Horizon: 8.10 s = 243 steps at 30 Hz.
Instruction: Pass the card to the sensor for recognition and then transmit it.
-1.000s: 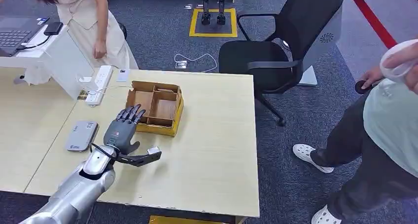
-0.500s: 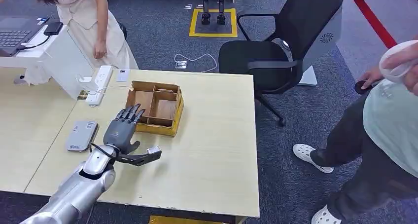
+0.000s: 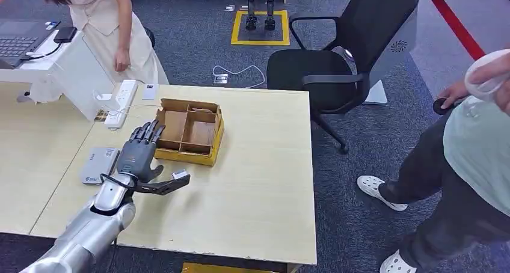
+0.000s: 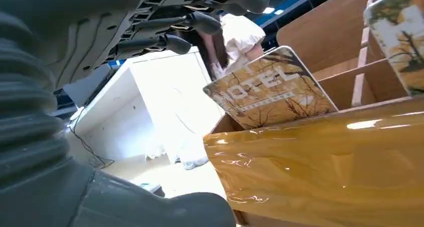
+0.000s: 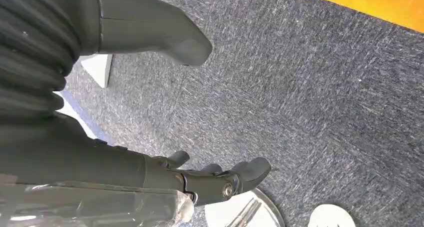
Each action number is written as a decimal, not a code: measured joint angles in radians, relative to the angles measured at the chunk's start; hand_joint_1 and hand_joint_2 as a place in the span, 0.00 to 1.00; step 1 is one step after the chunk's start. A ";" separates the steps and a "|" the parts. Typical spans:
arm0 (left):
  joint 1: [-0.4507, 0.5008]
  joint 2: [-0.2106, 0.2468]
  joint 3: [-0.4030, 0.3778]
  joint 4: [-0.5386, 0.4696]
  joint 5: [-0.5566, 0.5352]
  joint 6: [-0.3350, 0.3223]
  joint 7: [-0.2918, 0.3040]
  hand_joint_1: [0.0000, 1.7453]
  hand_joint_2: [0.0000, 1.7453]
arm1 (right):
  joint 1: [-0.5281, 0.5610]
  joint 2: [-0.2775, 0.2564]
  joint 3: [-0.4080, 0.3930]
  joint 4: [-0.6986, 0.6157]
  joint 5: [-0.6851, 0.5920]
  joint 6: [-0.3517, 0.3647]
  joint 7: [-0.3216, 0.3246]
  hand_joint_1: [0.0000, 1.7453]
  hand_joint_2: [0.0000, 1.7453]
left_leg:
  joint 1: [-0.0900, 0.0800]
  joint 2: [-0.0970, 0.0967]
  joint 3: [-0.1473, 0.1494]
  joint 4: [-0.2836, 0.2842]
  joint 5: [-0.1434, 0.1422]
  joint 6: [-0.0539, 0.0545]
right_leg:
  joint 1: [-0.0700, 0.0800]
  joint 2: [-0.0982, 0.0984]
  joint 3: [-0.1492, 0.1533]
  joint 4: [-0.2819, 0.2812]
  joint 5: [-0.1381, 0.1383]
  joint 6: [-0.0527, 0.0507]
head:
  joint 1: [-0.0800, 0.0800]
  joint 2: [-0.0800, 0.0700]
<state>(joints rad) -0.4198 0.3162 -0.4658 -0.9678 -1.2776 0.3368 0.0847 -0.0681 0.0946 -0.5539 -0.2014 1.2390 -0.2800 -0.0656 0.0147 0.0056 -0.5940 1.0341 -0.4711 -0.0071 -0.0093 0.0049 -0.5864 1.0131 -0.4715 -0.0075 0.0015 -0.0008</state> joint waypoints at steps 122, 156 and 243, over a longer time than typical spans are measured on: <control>-0.018 0.009 -0.011 -0.041 0.085 -0.162 -0.073 1.00 1.00 | -0.002 0.001 -0.008 0.000 0.018 0.005 -0.002 0.00 1.00 | 0.000 0.000 0.001 0.000 0.000 -0.001 | 0.000 0.000 0.000 0.000 0.000 0.000 | 0.000 0.000; 0.000 0.021 -0.011 -0.041 0.106 -0.064 -0.078 1.00 1.00 | -0.003 0.001 -0.008 0.000 0.029 0.007 0.000 0.00 1.00 | 0.000 0.000 0.001 0.000 0.001 -0.001 | 0.000 0.000 0.000 0.001 0.000 0.000 | 0.000 0.000; 0.007 0.015 0.617 -0.180 0.035 0.307 -0.111 1.00 1.00 | -0.019 0.017 -0.007 0.000 0.059 -0.006 0.030 0.00 0.00 | 0.002 0.000 0.001 0.000 0.002 -0.003 | 0.002 0.000 0.000 0.002 0.002 -0.003 | 0.000 0.000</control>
<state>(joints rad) -0.4124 0.3315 0.1511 -1.1483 -1.2421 0.6439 -0.0259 -0.0875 0.1117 -0.5611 -0.2014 1.2982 -0.2865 -0.0359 0.0170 0.0057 -0.5928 1.0339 -0.4689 -0.0103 -0.0072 0.0052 -0.5864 1.0146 -0.4700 -0.0102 0.0015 -0.0011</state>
